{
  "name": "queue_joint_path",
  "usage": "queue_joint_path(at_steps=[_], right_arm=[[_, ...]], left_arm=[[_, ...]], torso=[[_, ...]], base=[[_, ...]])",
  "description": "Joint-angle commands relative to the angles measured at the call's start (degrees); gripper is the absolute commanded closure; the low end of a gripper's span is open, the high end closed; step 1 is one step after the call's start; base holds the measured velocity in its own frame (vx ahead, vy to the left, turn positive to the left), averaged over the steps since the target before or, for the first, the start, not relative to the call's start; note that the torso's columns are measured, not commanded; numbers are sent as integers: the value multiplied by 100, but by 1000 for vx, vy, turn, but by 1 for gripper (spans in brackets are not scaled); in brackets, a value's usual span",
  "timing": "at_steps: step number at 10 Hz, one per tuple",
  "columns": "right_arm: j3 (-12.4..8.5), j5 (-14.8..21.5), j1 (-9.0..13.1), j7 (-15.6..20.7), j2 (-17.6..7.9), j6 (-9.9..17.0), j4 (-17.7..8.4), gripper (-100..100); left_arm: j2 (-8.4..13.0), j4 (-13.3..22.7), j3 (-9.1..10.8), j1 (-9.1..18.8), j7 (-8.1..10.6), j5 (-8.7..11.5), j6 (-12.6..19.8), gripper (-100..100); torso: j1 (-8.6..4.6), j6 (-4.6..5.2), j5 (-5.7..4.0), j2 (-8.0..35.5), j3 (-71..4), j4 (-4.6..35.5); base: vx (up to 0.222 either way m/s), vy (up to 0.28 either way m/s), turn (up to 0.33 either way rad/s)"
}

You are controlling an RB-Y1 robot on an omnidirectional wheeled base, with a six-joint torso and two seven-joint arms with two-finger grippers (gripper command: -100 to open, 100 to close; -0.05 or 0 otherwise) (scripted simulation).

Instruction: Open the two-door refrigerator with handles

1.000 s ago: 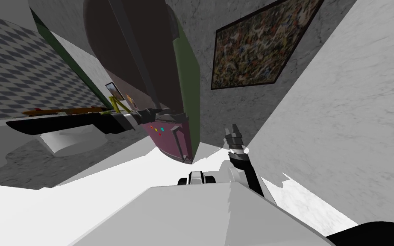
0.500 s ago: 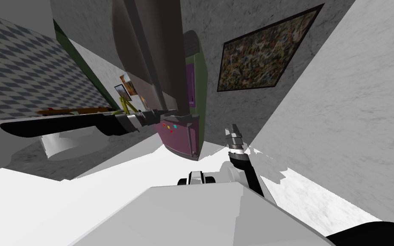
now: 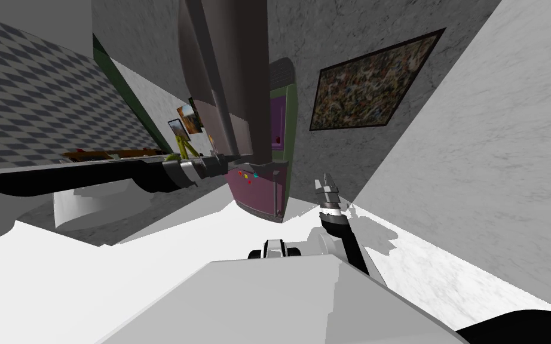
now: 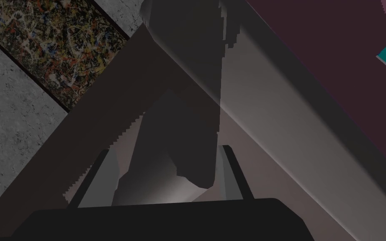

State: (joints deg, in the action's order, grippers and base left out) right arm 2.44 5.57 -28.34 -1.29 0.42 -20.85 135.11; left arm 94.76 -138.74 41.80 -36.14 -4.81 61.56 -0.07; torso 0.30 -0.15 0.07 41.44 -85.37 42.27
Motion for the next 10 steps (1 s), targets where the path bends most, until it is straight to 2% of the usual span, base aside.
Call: queue_joint_path(at_steps=[1,2,3,4,5,6,7,10], right_arm=[[-1,0,0,0,-1,0,1,0],[-2,0,1,0,-2,0,0,0],[-2,0,1,0,-2,0,-1,0],[-1,0,1,0,-1,0,-1,0],[-1,0,0,0,-1,0,0,0],[0,0,0,0,0,0,0,0],[-1,0,1,0,-1,0,0,0],[-1,0,0,0,-2,0,0,0]], left_arm=[[103,-216,183,-52,8,155,-169,100],[103,-216,71,100,8,155,-169,100],[103,-216,183,-52,8,155,-169,100],[174,-379,226,-78,6,226,-244,100],[156,-370,137,-27,-2,192,-182,100],[262,-472,187,-64,-25,247,-314,100],[262,-472,187,-64,-25,247,-314,100],[455,-614,281,-134,-59,354,-537,100]], torso=[[18,4,-1,25,16,6],[68,5,20,71,55,14],[66,-5,30,62,54,8],[7,-3,9,31,26,3],[-7,7,-4,34,30,-4],[-41,13,-9,28,34,-14],[-19,18,-7,52,52,-13],[32,3,18,27,30,-11]], base=[[-119,330,37],[-87,309,-35],[-52,139,-2],[-78,174,57],[-50,101,0],[-95,166,-33],[-45,226,-41],[-23,278,-42]])
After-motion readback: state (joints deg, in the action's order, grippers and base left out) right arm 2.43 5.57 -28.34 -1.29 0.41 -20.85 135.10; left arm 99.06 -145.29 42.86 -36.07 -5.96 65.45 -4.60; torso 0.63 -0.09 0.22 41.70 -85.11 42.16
